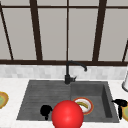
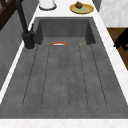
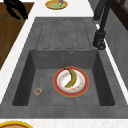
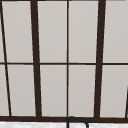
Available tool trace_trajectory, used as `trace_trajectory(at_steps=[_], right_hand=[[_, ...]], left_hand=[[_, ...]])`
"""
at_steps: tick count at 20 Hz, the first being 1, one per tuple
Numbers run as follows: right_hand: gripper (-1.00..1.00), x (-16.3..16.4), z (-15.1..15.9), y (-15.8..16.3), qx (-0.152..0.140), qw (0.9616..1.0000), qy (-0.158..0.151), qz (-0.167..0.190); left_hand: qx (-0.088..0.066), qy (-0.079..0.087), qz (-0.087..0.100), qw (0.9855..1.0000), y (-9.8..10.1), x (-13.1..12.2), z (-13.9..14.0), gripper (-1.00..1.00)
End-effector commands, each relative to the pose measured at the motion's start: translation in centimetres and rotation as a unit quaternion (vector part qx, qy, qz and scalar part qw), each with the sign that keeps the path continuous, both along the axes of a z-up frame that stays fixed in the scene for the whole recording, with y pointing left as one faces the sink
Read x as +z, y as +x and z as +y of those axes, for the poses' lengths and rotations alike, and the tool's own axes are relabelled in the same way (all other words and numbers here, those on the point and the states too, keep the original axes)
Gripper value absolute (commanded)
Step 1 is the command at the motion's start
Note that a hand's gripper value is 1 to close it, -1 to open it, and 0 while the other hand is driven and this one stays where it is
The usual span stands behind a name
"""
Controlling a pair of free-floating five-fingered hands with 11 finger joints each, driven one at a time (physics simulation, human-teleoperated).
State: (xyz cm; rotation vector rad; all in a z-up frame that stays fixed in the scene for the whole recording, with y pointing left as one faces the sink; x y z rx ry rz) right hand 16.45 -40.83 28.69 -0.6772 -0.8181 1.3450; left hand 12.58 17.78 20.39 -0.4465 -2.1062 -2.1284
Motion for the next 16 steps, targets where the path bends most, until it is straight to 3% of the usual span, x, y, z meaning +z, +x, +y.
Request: trace_trajectory(at_steps=[1,7,15,16], right_hand=[[-1.00,0.1,-0.9,-1.9,-0.012,0.9998,0.012,-0.007],[-1.00,-0.3,-2.8,-2.4,-0.004,0.9999,0.008,-0.011],[-1.00,-0.5,-2.6,-2.4,-0.004,1.0000,-0.009,0.002],[0.00,-0.5,-2.8,-2.4,-0.004,1.0000,-0.005,0.002]], left_hand=[[0.000,0.000,0.000,1.0000,0.0,0.0,0.0,0.00],[0.000,0.000,0.000,1.0000,0.0,0.0,0.0,0.00],[0.000,0.000,0.000,1.0000,0.0,0.0,0.0,0.00],[0.000,0.000,0.000,1.0000,0.0,0.0,0.1,-1.00]])
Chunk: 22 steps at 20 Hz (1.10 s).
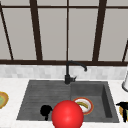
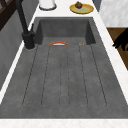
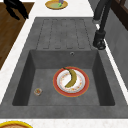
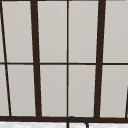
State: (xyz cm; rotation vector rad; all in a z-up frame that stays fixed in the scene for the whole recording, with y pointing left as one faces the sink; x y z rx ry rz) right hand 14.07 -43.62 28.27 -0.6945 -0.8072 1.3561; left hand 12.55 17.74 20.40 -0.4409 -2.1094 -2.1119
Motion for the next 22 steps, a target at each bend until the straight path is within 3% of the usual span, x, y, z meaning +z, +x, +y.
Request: trace_trajectory(at_steps=[1,8,12,14,16,22], right_hand=[[0.00,0.0,0.0,0.0,0.000,1.0000,0.000,0.000],[0.00,0.0,0.0,0.0,-0.005,1.0000,0.003,-0.006],[0.00,0.0,0.0,0.0,-0.006,0.9999,0.004,-0.007],[0.00,0.0,0.0,0.0,-0.006,0.9999,0.004,-0.008],[0.00,0.0,0.0,0.0,-0.007,0.9999,0.004,-0.008],[0.00,0.0,0.0,0.0,-0.008,0.9999,0.005,-0.009]], left_hand=[[0.000,0.000,0.000,1.0000,0.0,0.0,0.0,-1.00],[-0.006,0.008,0.016,0.9998,-0.1,0.1,0.0,-1.00],[-0.008,0.010,0.013,0.9998,-0.3,0.1,-0.3,-1.00],[-0.028,0.018,0.016,0.9993,-0.3,0.3,-1.6,-1.00],[-0.035,0.016,0.018,0.9991,-0.2,0.6,-2.6,-1.00],[-0.025,0.019,0.015,0.9994,-0.2,1.0,-6.1,-1.00]])
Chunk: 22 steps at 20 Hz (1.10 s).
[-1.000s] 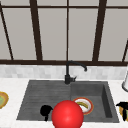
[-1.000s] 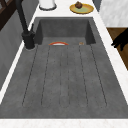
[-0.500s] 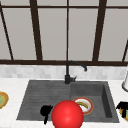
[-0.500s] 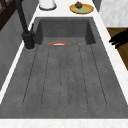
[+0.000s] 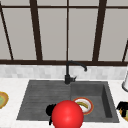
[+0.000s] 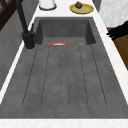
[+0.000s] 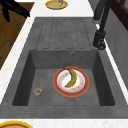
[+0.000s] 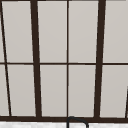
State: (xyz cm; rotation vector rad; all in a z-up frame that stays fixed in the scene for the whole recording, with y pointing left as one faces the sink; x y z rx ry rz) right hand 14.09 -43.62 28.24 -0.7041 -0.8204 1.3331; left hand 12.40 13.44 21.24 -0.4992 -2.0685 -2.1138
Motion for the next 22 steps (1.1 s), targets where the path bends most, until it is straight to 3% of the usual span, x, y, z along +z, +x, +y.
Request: trace_trajectory(at_steps=[1,9,13,15,22], right_hand=[[0.00,0.0,0.0,0.0,0.000,1.0000,0.000,0.000],[0.00,0.0,0.0,0.0,0.000,1.0000,0.000,0.000],[0.00,0.0,0.0,0.0,-0.001,1.0000,0.000,0.000],[0.00,0.0,0.0,0.0,-0.001,1.0000,0.000,0.000],[0.00,0.0,0.0,0.0,-0.001,1.0000,0.000,0.000]], left_hand=[[-0.015,0.010,-0.004,0.9998,0.0,0.2,-2.4,-1.00],[-0.030,0.010,0.000,0.9995,0.8,0.1,-6.1,-1.00],[-0.021,0.011,-0.004,0.9997,2.2,0.1,-8.2,-1.00],[-0.003,0.015,0.001,0.9999,3.9,-0.1,-9.6,-1.00],[-0.002,0.018,0.001,0.9998,7.2,-0.2,-14.2,-1.00]])
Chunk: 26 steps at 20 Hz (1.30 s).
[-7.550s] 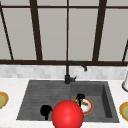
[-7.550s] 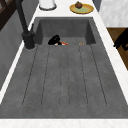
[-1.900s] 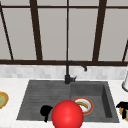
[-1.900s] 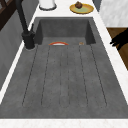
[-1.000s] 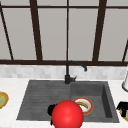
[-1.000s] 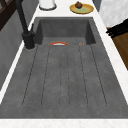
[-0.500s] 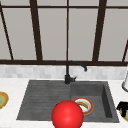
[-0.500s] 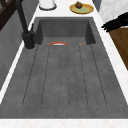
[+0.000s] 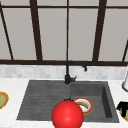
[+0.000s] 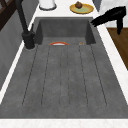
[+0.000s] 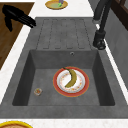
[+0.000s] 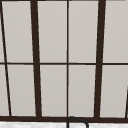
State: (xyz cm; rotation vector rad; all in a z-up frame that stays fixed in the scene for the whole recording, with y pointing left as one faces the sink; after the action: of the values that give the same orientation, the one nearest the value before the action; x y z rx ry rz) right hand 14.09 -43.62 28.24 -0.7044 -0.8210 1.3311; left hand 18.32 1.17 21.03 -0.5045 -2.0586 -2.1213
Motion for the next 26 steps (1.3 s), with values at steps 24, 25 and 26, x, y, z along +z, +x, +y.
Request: trace_trajectory(at_steps=[24,25,26], right_hand=[[0.00,0.0,0.0,0.0,0.000,1.0000,0.000,0.000],[0.00,0.0,0.0,0.0,0.000,1.0000,0.000,0.000],[0.00,0.0,0.0,0.0,0.000,1.0000,0.000,0.000]], left_hand=[[-0.046,0.018,-0.006,0.9988,11.9,-3.6,-11.8,-1.00],[-0.049,0.021,-0.008,0.9985,12.1,-4.0,-11.8,-1.00],[-0.054,0.026,-0.009,0.9982,12.2,-4.7,-11.8,-1.00]])
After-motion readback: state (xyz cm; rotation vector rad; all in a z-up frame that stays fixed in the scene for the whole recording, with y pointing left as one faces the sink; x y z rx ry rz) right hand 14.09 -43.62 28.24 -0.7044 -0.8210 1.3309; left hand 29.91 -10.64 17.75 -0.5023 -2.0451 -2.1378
